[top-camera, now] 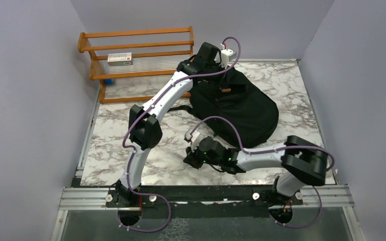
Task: Pack the student bag
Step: Pick up the stationery from the center of the board.
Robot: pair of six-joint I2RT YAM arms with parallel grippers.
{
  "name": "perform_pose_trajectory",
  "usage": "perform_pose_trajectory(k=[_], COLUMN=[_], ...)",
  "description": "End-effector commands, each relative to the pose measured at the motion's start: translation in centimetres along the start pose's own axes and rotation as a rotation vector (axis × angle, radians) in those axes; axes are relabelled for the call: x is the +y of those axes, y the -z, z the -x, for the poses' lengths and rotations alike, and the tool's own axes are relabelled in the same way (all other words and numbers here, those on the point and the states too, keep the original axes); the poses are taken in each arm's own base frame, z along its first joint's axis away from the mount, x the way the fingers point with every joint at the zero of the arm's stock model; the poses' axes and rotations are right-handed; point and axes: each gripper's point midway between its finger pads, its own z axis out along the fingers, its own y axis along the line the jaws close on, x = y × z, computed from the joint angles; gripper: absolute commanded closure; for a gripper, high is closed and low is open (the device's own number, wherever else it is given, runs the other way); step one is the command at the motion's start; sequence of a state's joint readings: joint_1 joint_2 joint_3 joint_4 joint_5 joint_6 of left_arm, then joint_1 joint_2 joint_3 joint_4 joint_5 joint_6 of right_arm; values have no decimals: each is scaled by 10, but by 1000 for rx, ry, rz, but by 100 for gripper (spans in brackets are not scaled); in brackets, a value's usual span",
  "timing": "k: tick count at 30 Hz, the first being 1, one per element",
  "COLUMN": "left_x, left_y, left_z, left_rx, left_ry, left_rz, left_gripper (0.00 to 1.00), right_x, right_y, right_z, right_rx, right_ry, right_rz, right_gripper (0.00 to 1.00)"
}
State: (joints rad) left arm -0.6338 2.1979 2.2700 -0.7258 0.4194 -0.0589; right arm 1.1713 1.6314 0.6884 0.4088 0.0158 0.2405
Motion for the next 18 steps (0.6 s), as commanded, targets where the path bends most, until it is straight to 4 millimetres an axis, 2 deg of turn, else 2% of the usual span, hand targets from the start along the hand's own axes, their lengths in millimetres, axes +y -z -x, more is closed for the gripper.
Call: perform_pose_trajectory(k=[1,3,5,7,11,14,18], left_x=[-5,-5,-4,-2,2,4,6], left_y=[8,7,6,5,4,3,2], left_z=[29,30,31,30,32,33,30], left_rx=[-83,-87,-89,-89,-96,-98,-92], left_ry=[-29,-27,-26,-26,-29,-28,-27], left_rz=[-29,-28,-24,-15,7,14,20], left_gripper=[100,100,100,100,100,100,100], right_x=[-6,-13,-22,-38,-76,-87,-92], right_y=[35,53,73,91,125,148,178], right_z=[22,25,36,41,39,43,45], right_rx=[-107,-128,-173,-197,-177,-187,-191], right_ry=[-156,-181,-210,-249,-338,-393,-501], right_rz=[-66,-106,-159,-256,-522,-622,-689], right_gripper=[100,99,99,100,99,100,100])
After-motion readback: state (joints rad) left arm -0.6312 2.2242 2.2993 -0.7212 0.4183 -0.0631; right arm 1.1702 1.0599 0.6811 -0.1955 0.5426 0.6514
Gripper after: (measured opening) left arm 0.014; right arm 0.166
